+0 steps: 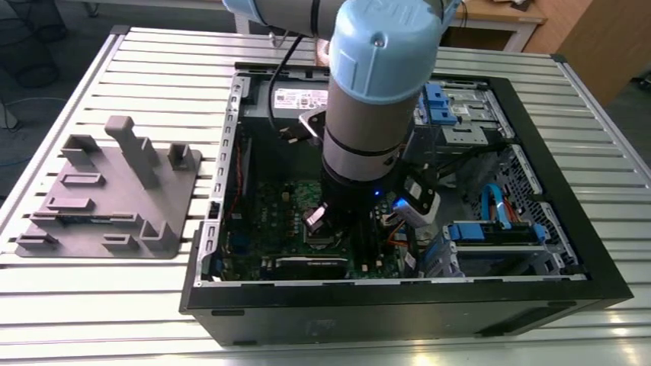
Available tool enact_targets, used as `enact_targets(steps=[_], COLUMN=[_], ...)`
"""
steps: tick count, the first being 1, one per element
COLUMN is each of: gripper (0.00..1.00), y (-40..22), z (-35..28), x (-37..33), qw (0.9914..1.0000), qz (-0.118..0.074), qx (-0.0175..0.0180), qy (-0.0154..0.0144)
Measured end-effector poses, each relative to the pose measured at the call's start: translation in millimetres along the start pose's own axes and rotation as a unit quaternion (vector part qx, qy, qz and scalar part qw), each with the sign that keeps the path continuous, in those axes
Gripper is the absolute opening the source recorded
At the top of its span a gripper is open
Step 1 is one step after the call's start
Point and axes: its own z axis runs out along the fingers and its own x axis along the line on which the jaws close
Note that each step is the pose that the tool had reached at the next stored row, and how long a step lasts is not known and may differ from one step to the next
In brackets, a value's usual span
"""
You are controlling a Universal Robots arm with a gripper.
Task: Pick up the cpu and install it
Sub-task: 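Install the first cpu locking lever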
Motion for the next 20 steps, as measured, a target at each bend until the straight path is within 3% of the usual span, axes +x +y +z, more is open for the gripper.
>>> enact_targets(steps=[3, 4, 7, 12, 15, 20], gripper=[0.11, 0.11, 0.11, 0.11, 0.11, 0.11], y=[0.1, 0.1, 1.0, 10.6, 14.7, 15.0], z=[-11.4, -12.6, -12.3, -11.2, -11.0, -21.2], x=[-0.4, -0.4, 0.9, 12.8, 15.1, 14.6], qw=[1.00000, 1.00000, 1.00000, 1.00000, 1.00000, 1.00000], qz=[0.000, 0.000, 0.001, 0.002, 0.002, 0.003], qx=[0.0001, 0.0001, 0.0000, 0.0003, 0.0002, 0.0004], qy=[-0.0001, -0.0001, -0.0003, -0.0003, -0.0004, -0.0006])
